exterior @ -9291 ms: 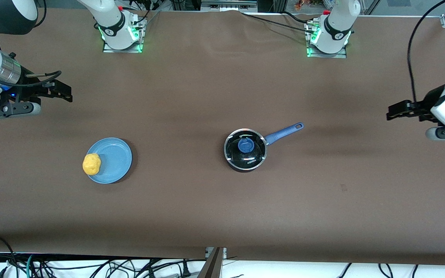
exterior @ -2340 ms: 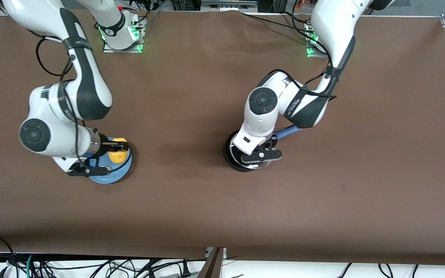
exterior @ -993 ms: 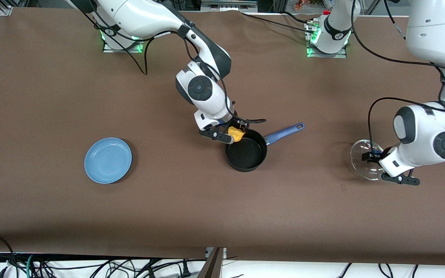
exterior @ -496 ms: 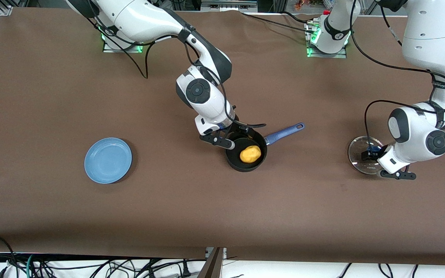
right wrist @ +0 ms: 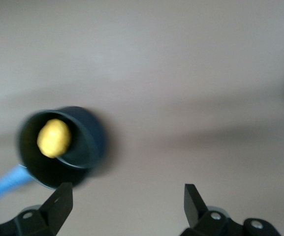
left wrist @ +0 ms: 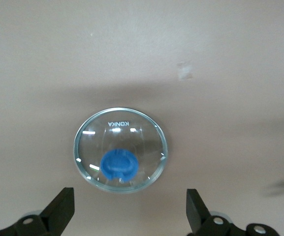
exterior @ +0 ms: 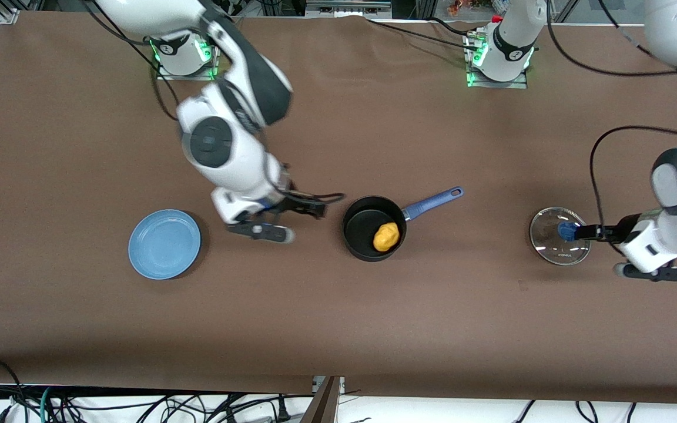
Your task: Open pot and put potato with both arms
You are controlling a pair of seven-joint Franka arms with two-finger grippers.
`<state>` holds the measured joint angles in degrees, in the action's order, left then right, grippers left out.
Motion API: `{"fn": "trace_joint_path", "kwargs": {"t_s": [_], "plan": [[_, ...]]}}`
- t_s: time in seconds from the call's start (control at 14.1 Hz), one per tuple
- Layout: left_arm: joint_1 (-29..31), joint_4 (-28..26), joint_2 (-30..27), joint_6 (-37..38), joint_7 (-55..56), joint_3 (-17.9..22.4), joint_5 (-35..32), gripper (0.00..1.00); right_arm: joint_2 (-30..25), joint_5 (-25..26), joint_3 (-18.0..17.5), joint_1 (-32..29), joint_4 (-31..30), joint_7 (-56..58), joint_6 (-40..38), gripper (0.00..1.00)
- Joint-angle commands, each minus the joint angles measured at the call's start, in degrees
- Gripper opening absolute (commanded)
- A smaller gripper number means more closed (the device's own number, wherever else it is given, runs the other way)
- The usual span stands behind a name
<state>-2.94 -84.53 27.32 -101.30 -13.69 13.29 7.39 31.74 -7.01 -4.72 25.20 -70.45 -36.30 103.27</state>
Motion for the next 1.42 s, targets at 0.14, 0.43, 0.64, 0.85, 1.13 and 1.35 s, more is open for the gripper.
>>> {"fn": "trace_joint_path", "kwargs": {"t_s": [0.14, 0.43, 0.64, 0.85, 1.13, 1.35], "plan": [[-0.7, 3.0, -10.3, 13.9, 8.0, -1.2, -2.6, 1.0, -17.0, 0.2, 10.8, 0.5, -10.3, 19.0, -16.2, 1.0], [-0.2, 4.0, -15.1, 20.3, 10.9, -5.2, -4.8, 1.0, -32.3, 3.7, 12.4, -4.8, -24.3, 29.1, -17.5, 1.0], [0.1, 4.5, -15.3, 22.4, 16.1, -8.1, -5.1, 1.0, -34.7, 5.0, 8.2, -11.8, -25.2, 35.1, -18.5, 1.0], [0.2, 4.8, -14.8, 22.4, 15.9, -8.2, -4.7, 1.0, -34.7, 7.7, 7.2, -13.2, -24.9, 36.1, -18.4, 1.0], [-0.7, 7.3, -13.8, 22.4, 16.1, -8.5, -5.0, 1.0, -34.6, 7.9, 3.5, -18.0, -24.4, 38.1, -18.5, 1.0], [-0.7, 7.4, -13.7, 22.4, 16.1, -8.5, -5.1, 1.0, -33.2, 7.9, 3.5, -18.1, -22.2, 38.1, -18.1, 1.0]]}}
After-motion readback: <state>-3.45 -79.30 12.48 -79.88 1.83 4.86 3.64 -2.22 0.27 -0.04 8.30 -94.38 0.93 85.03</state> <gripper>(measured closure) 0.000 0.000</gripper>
